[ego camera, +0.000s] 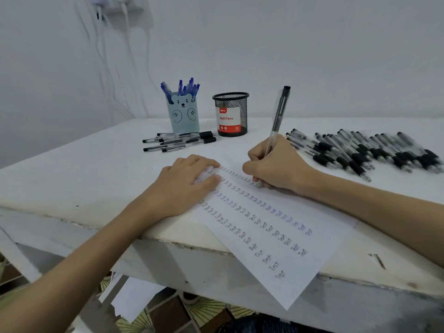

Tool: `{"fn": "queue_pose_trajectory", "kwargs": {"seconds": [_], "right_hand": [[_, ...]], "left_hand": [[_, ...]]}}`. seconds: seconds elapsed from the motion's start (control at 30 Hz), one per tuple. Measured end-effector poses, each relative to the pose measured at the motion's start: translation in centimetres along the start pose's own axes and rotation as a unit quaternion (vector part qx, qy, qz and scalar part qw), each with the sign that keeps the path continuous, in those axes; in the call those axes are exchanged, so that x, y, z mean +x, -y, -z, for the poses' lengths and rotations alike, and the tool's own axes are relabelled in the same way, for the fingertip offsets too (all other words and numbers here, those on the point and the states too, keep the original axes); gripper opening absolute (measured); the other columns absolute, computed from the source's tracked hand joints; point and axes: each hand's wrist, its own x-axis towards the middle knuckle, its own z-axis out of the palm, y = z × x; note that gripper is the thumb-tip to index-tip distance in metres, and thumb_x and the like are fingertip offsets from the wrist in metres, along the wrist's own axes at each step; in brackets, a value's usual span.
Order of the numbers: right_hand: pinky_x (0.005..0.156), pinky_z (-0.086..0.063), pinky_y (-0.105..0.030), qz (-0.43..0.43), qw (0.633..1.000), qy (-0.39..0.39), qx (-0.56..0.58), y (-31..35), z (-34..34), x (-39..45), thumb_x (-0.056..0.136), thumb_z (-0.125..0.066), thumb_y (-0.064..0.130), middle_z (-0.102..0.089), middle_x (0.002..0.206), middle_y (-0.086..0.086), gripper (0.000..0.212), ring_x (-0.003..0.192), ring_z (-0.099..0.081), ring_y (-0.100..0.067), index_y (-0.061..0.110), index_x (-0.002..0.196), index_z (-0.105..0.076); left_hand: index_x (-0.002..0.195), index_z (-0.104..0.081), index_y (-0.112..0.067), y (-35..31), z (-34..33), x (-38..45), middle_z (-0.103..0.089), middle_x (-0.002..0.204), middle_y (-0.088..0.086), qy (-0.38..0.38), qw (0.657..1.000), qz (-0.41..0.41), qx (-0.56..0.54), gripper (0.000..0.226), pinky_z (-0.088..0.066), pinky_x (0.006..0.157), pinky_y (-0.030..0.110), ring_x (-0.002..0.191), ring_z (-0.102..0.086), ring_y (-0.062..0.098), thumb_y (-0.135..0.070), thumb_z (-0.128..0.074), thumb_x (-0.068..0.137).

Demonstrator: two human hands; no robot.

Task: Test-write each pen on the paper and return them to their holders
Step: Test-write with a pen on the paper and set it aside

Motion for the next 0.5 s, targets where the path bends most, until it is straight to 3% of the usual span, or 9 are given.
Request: {"fn": "queue_pose_trajectory", "kwargs": {"seconds": [0.13, 0.27, 0.37, 0.5], "right_hand": [[0.045, -0.034, -0.021, 0.012, 1.0, -0.003, -0.015, 0.02, -0.25, 0.06, 0.073, -0.052, -0.007, -0.019, 0.036, 0.007, 0.055, 0.054, -0.048, -0.022, 0.019, 0.035, -0.022], [0.039, -0.031, -0.019, -0.001, 1.0, -0.013, -0.018, -0.05, -0.06, 0.11, 0.074, -0.053, -0.005, -0.017, 0.037, 0.006, 0.055, 0.044, -0.053, -0.019, 0.019, 0.036, -0.021], [0.043, -0.035, -0.021, 0.006, 1.0, 0.0, -0.024, 0.06, -0.21, 0.01, 0.074, -0.053, -0.005, -0.018, 0.036, 0.008, 0.056, 0.05, -0.05, -0.021, 0.018, 0.034, -0.022], [0.034, -0.03, -0.016, -0.014, 1.0, -0.008, -0.02, 0.05, -0.03, 0.06, 0.075, -0.054, -0.006, -0.017, 0.036, 0.006, 0.054, 0.037, -0.051, -0.012, 0.018, 0.039, -0.022]], "left_hand": [[0.133, -0.041, -0.038, -0.01, -0.05, 0.05, -0.038, 0.138, -0.016, -0.001, 1.0, 0.0, 0.005, 0.042, -0.02, 0.095, 0.029, 0.127, -0.03, 0.009, -0.054, -0.033, 0.095], [0.131, -0.041, -0.041, -0.01, 0.02, 0.08, -0.039, 0.137, -0.018, 0.003, 1.0, 0.003, 0.001, 0.059, -0.021, 0.094, 0.028, 0.125, -0.03, 0.007, -0.061, -0.024, 0.079], [0.132, -0.042, -0.04, -0.03, 0.02, 0.0, -0.039, 0.137, -0.017, 0.0, 1.0, 0.004, -0.001, 0.061, -0.022, 0.098, 0.03, 0.126, -0.03, 0.008, -0.06, -0.023, 0.077], [0.132, -0.042, -0.04, -0.06, 0.0, 0.0, -0.039, 0.137, -0.017, -0.003, 1.0, 0.002, 0.002, 0.061, -0.022, 0.099, 0.031, 0.126, -0.03, 0.008, -0.06, -0.023, 0.077]]}}
